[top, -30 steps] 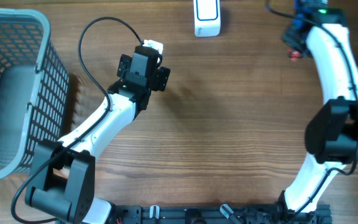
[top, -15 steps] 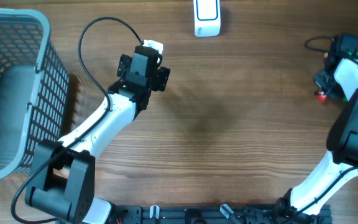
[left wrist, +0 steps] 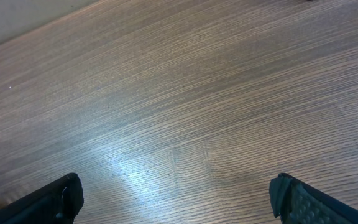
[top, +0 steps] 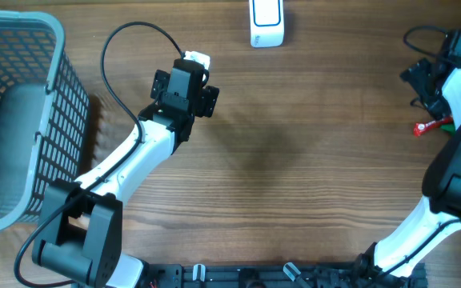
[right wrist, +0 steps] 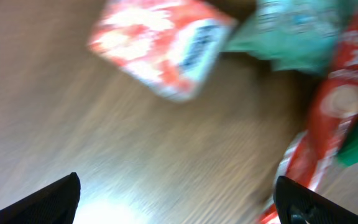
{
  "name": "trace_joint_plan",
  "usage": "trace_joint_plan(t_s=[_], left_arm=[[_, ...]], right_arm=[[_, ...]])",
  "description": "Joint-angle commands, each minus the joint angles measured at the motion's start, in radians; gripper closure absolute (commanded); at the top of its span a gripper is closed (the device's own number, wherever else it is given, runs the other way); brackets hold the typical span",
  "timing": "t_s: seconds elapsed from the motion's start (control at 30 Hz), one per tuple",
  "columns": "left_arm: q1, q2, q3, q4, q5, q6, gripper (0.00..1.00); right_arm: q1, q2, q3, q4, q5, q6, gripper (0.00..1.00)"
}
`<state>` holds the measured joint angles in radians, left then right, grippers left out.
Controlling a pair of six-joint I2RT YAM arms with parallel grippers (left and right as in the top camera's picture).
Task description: Scan the item barcode
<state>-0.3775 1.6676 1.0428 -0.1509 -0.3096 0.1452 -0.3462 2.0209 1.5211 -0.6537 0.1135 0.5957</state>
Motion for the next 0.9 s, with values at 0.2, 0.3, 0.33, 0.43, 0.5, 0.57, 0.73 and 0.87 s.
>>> trace_joint_plan(t_s=[0.2, 0.3, 0.33, 0.43, 0.5, 0.57, 0.73, 0.87], left_arm=[[0.005, -0.029, 0.006, 0.003, -0.006, 0.011, 0.00], [0.005, -0.029, 0.006, 0.003, -0.006, 0.011, 0.00], [0.005, -0.029, 0.006, 0.003, -0.006, 0.011, 0.00], [0.005, -0.029, 0.006, 0.002, -0.006, 0.011, 0.00], [0.005, -0.029, 0.006, 0.002, -0.006, 0.011, 0.00], [0.005, -0.029, 0.006, 0.002, -0.006, 0.011, 0.00], [0.005, -0.029, 0.006, 0.002, -0.006, 0.011, 0.00], [0.009, -0.029, 0.006, 0.003, -0.005, 0.011, 0.00]], right_arm=[[0.270, -0.356, 0.029, 0.005, -0.093, -0.020, 0.00], [0.355, -0.444, 0.029, -0.005, -0.093, -0.020, 0.00], [0.383, -0.475, 0.029, -0.013, -0.093, -0.019, 0.00], [0.462, -0.562, 0.029, -0.051, -0.109, -0.017, 0.01], [0.506, -0.620, 0.029, -0.093, -0.124, -0.016, 0.00], [0.532, -0.665, 0.029, -0.127, -0.124, -0.016, 0.00], [0.550, -0.755, 0.029, -0.241, -0.150, -0.016, 0.00], [0.550, -0.776, 0.029, -0.347, -0.136, -0.022, 0.00]])
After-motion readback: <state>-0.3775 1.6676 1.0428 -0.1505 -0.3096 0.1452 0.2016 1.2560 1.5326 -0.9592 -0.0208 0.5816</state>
